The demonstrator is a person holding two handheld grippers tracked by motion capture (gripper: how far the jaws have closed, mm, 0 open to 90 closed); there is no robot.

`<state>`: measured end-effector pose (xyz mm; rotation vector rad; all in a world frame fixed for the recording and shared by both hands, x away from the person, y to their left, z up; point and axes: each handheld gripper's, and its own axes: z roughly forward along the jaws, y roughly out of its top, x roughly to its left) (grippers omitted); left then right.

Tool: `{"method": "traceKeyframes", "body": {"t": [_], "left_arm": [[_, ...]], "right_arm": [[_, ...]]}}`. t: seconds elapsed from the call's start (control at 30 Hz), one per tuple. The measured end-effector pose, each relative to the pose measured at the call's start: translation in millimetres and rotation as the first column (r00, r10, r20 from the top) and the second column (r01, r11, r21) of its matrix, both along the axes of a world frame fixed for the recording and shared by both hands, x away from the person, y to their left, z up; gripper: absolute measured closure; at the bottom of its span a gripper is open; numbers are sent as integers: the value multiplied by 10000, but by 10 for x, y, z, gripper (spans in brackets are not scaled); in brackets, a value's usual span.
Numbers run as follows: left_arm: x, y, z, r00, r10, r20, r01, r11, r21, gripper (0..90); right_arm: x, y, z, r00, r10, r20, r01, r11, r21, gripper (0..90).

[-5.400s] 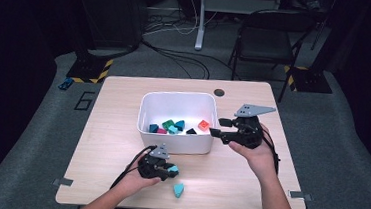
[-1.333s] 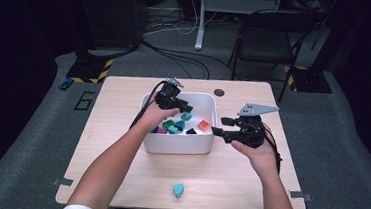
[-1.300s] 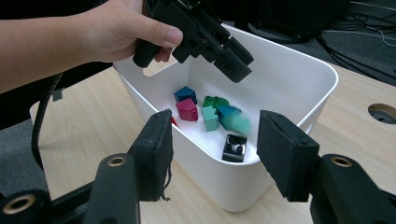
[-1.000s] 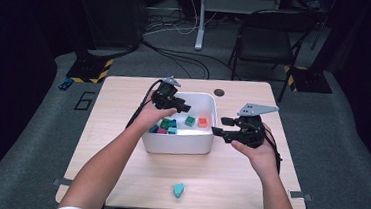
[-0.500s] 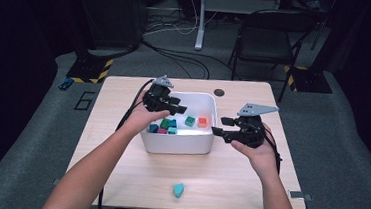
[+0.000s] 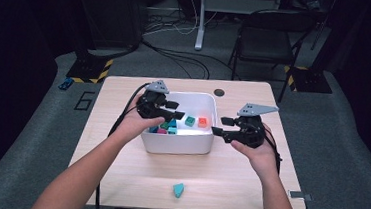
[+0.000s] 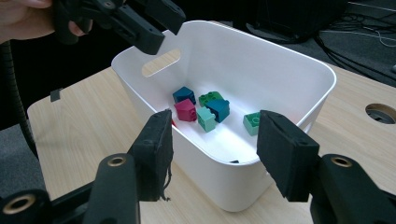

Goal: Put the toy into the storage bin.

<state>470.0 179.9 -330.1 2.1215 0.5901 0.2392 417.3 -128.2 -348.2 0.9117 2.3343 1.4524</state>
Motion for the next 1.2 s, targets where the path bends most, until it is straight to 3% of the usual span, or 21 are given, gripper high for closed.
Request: {"method": "traceKeyframes", "body": {"t": [0.6,1.2], "left_arm": [[-426,27,-51,9974,-678,264,679,9977,-26,504],[-775,-5,-548,9936,-1127,-18,1127,9936,104,488]], "right_arm": [[-5,5,3,10000,-7,9,7,10000,-4,451],[-5,17,-4,10000,-27,34,27,10000,-29,451]]}}
